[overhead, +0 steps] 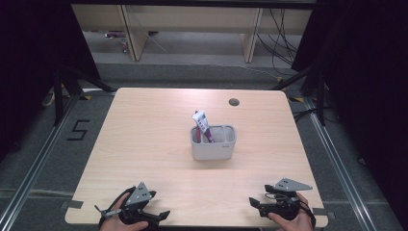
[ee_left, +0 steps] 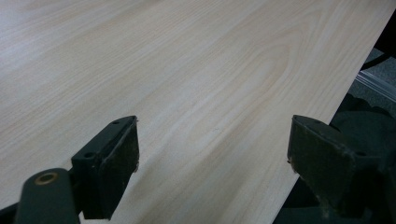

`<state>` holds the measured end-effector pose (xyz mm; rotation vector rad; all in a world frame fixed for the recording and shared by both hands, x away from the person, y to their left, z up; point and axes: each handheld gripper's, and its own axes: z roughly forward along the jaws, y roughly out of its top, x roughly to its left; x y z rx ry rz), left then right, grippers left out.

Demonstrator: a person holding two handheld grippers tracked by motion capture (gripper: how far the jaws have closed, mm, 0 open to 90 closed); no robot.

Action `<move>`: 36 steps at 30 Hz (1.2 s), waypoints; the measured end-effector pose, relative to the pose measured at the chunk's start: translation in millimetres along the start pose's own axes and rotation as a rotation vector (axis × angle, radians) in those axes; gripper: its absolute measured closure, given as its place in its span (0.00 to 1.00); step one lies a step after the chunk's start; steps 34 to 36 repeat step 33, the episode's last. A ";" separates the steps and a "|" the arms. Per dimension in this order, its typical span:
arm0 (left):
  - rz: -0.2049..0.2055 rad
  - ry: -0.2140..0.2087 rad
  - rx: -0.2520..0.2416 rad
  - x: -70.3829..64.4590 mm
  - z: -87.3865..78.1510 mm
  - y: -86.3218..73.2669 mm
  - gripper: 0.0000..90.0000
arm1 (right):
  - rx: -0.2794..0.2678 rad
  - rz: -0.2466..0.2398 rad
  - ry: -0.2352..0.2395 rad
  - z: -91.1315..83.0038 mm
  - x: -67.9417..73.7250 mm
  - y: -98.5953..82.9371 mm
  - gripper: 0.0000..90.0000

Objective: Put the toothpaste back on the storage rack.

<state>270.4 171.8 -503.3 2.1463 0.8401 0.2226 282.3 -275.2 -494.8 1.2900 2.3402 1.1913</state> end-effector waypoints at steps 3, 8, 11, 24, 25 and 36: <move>-0.001 -0.001 -0.005 -0.1 0.4 -0.3 0.18 | 0.002 -0.001 0.013 -1.4 1.0 -2.3 0.21; -0.001 0.000 -0.006 0.0 0.6 -0.4 0.18 | 0.008 0.010 0.002 -4.0 3.5 -6.0 0.21; -0.007 0.001 -0.006 -0.5 0.7 -0.6 0.18 | -0.003 0.008 0.002 -4.4 4.5 -8.3 0.21; 0.006 0.009 -0.008 -0.2 1.0 -0.7 0.18 | 0.002 0.010 -0.001 -12.0 8.9 -16.9 0.19; -0.001 0.006 -0.012 -0.7 1.3 -0.7 0.18 | -0.004 -0.014 -0.013 -12.9 7.6 -17.0 0.19; 0.010 0.010 -0.010 0.2 1.0 -0.7 0.18 | -0.005 -0.010 0.018 -14.7 9.1 -20.0 0.19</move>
